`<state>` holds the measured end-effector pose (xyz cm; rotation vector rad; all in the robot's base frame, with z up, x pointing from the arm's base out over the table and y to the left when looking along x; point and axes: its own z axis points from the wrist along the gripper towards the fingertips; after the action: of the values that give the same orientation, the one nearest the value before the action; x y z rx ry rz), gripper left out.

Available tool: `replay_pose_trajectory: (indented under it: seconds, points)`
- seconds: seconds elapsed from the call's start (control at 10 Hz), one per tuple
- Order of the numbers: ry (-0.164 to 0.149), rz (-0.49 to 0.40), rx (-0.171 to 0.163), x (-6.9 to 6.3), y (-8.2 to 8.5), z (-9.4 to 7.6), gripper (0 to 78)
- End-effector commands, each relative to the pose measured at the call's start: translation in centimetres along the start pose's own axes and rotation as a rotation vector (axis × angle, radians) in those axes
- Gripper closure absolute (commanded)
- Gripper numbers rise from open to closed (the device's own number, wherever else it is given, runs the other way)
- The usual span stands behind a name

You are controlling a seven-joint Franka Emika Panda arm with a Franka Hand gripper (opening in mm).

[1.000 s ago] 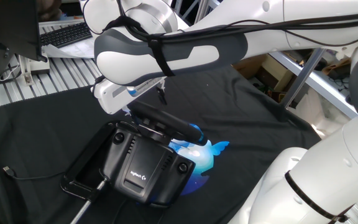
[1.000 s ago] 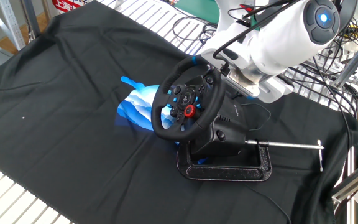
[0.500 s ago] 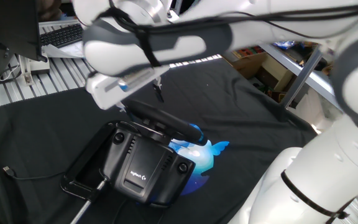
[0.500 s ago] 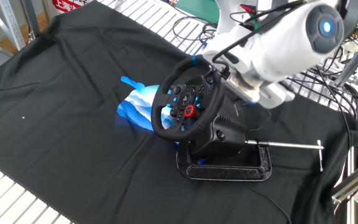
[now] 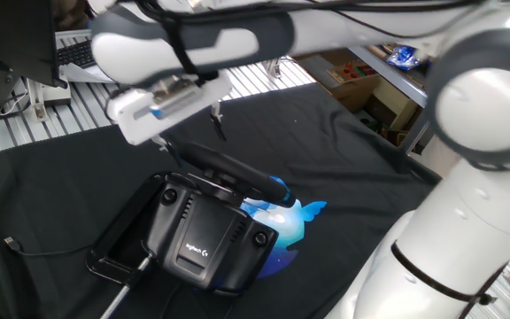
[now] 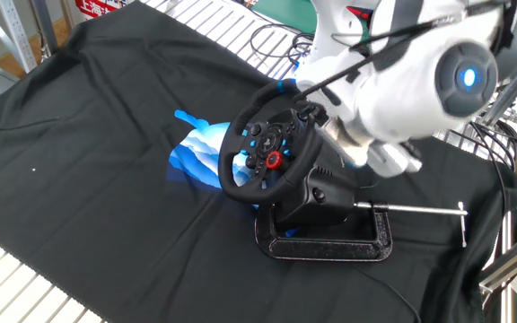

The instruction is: Rotate the steering wheel 90 degrees counterclockwise

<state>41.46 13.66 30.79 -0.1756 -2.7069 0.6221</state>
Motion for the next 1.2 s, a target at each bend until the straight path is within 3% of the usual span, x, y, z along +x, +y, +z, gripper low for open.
replay_pose_trajectory:
  seconds: [0.1, 0.5, 1.2]
  points:
    - [0.141, 0.159, 0.032, -3.5, 1.7, -1.4, 0.1]
    - [0.136, 0.147, 0.048, -4.3, 2.1, -0.4, 0.1]
    - [0.109, -0.100, 0.030, -4.5, 1.6, 0.0, 0.1]
